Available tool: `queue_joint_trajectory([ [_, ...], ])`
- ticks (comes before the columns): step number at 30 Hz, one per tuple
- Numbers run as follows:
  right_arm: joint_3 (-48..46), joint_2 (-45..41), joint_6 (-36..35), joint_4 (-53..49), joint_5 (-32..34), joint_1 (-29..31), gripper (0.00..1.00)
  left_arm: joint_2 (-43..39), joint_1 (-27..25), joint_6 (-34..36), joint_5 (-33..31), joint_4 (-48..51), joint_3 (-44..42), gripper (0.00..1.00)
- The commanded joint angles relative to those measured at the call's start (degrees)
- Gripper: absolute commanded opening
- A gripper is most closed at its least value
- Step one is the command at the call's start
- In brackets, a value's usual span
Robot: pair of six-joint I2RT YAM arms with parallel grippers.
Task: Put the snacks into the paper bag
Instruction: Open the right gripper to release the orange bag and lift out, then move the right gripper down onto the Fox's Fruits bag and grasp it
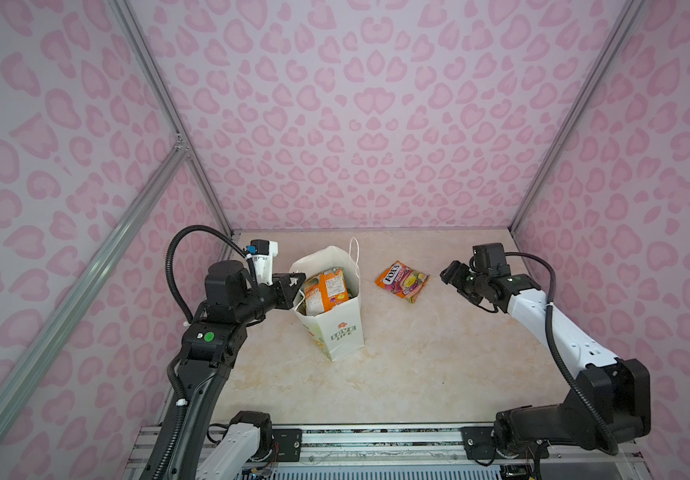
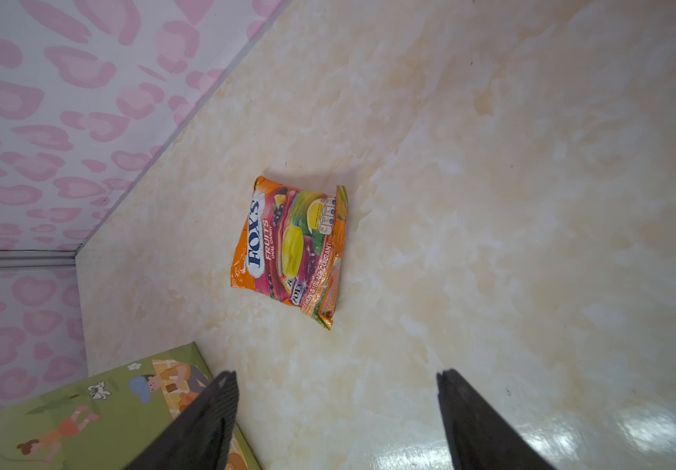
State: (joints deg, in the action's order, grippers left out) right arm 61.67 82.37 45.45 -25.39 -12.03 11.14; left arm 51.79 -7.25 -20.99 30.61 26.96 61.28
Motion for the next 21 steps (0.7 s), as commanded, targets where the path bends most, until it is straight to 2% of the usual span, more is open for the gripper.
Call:
queue_joint_trajectory([
  [1, -0.8, 4.2, 0.7, 6.2, -4.8, -0.1, 0.79, 0.1, 0.0, 0.4, 0.4, -1.9, -0.1, 0.03],
  [6, 0.6, 13.9, 0.9, 10.7, -10.1, -0.1, 0.77, 0.2, 0.0, 0.3, 0.5, -1.9, -0.1, 0.03],
  [9, 1.5, 18.6, 1.7, 14.5, -12.2, 0.2, 0.80, 0.2, 0.0, 0.4, 0.3, -1.9, -0.1, 0.03],
  [21, 6.6, 29.2, 0.8, 22.5, -14.8, 0.1, 0.89, 0.1, -0.3, 0.7, 0.1, -1.7, 0.0, 0.03],
])
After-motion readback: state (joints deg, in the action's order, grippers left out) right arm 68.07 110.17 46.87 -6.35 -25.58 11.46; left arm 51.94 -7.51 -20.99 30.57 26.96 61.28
